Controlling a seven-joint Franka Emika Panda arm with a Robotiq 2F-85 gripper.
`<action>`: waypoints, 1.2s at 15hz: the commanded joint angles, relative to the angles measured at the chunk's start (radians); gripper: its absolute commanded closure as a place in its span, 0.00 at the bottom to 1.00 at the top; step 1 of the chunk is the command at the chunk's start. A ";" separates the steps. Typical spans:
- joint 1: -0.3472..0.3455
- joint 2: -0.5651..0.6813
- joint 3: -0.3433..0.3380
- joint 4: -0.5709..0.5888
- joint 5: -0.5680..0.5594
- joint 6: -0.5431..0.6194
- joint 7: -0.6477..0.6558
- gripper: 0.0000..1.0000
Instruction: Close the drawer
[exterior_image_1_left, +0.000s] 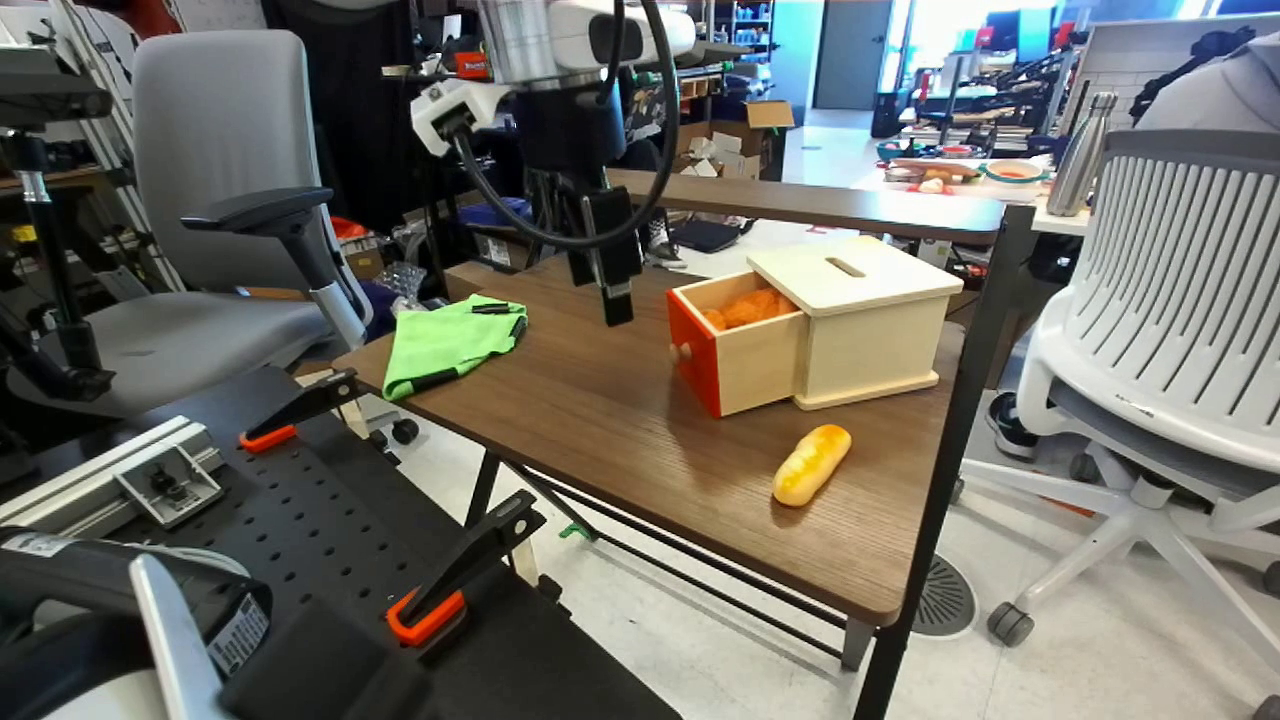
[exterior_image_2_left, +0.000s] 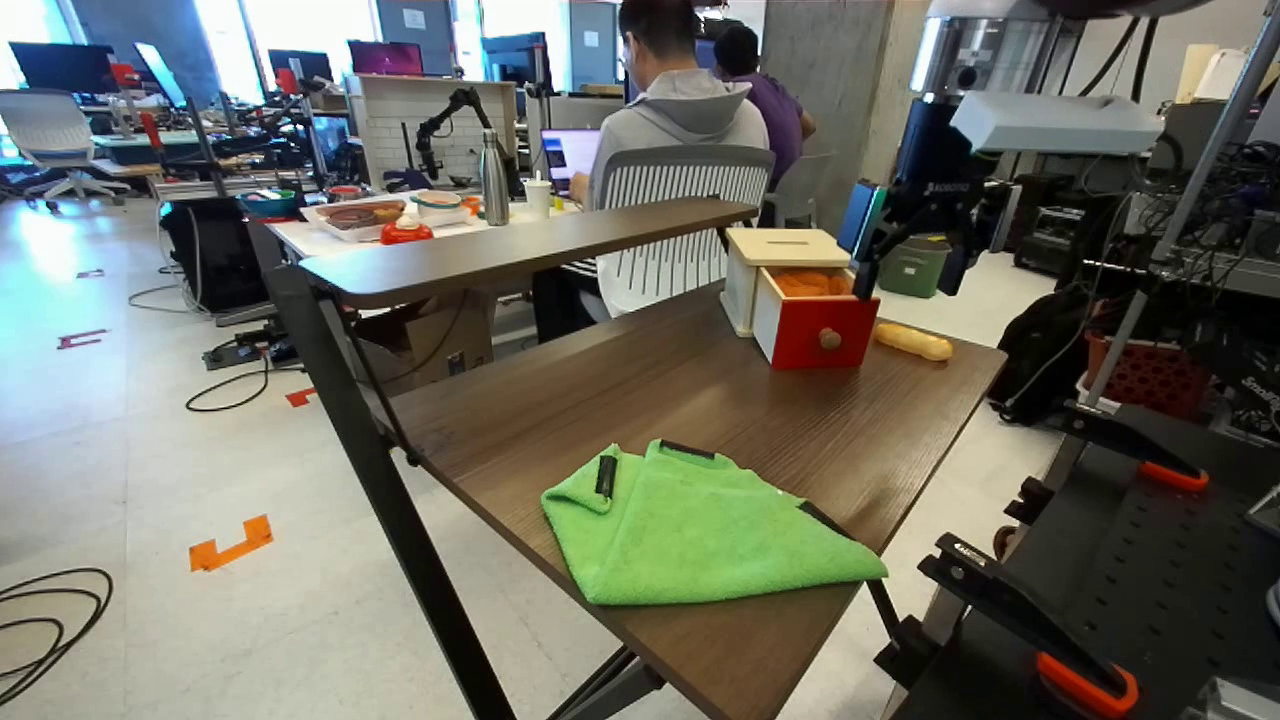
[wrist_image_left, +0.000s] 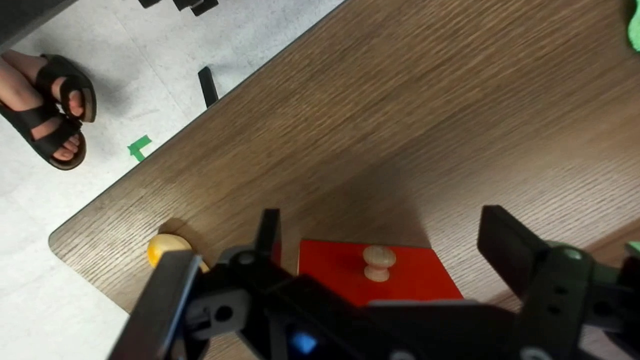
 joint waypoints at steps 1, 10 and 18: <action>0.048 0.096 -0.050 0.069 -0.012 0.047 0.023 0.00; 0.120 0.259 -0.123 0.190 0.024 0.124 0.017 0.00; 0.134 0.343 -0.127 0.280 0.096 0.178 0.003 0.00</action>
